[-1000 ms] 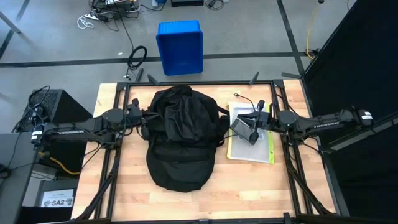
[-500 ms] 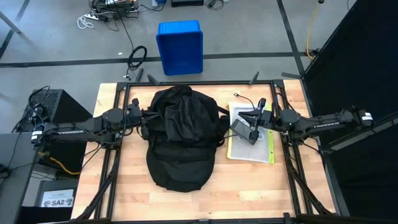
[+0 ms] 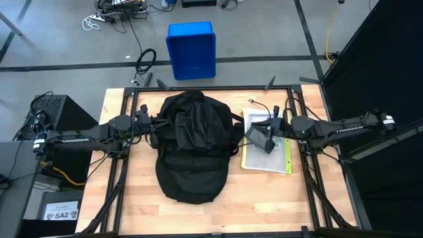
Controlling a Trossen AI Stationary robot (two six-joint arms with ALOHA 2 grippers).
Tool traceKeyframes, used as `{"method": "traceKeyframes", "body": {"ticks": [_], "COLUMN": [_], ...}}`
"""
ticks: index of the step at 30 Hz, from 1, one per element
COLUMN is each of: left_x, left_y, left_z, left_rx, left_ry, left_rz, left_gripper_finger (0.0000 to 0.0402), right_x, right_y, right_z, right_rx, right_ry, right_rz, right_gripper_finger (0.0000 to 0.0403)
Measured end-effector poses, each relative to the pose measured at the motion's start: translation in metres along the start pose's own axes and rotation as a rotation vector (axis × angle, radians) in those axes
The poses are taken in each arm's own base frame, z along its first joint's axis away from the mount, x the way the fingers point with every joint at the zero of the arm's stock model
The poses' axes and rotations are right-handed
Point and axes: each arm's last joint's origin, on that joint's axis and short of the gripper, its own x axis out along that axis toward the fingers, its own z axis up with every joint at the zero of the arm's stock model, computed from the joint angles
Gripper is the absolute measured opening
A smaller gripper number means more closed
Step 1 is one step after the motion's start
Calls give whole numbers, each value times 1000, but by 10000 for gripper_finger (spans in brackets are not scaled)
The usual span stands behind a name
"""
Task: Unpack backpack
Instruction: Open the yellow zipper pouch
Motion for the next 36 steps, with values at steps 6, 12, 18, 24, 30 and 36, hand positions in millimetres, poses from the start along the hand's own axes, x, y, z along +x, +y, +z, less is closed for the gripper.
{"method": "traceKeyframes", "body": {"ticks": [6,12,18,24,30,36], "left_x": [0,0,0,0,0,0], "left_y": [0,0,0,0,0,0], "left_z": [0,0,0,0,0,0], "left_rx": [0,0,0,0,0,0], "left_ry": [0,-1,-1,0,-1,-1], "left_rz": [0,0,0,0,0,0], "left_gripper_finger": [0,0,0,0,0,0], "right_x": [1,9,19,31,40,50], "right_y": [7,28,42,56,62,65], "right_z": [22,23,8,-8,-28,-44], "right_rx": [-72,-98,22,54,-54,-78], "right_ry": [265,544,746,876,988,1038], "right_rz": [-153,-99,-39,25,-38,-162], "right_gripper_finger": [1,1,26,120,233,298]}}
